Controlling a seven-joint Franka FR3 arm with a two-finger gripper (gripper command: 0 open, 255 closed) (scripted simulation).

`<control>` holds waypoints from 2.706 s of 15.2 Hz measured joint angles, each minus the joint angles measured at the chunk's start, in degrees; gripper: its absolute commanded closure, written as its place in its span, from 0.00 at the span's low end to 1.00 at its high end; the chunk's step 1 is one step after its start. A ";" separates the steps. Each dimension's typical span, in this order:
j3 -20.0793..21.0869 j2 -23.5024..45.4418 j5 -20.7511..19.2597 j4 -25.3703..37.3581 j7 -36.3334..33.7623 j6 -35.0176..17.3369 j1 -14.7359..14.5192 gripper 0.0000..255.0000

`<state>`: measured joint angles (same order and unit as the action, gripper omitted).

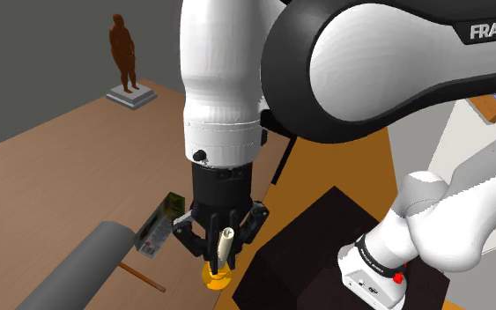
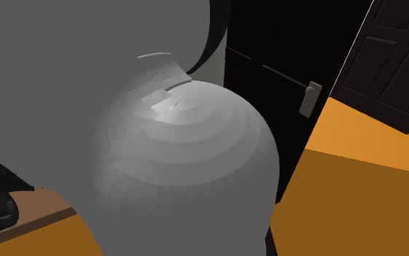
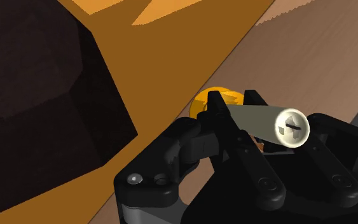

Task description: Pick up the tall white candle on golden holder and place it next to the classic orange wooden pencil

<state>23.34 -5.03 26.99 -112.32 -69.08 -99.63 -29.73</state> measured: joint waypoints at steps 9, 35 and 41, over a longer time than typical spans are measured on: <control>0.52 1.37 0.33 -5.35 2.14 -6.33 -0.35 1.00; 1.63 10.95 0.41 -14.71 7.28 -24.30 -1.57 1.00; 1.62 10.99 0.44 -14.84 7.39 -24.45 -1.56 0.00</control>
<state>24.96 5.96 27.42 -127.17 -61.69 -124.09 -31.29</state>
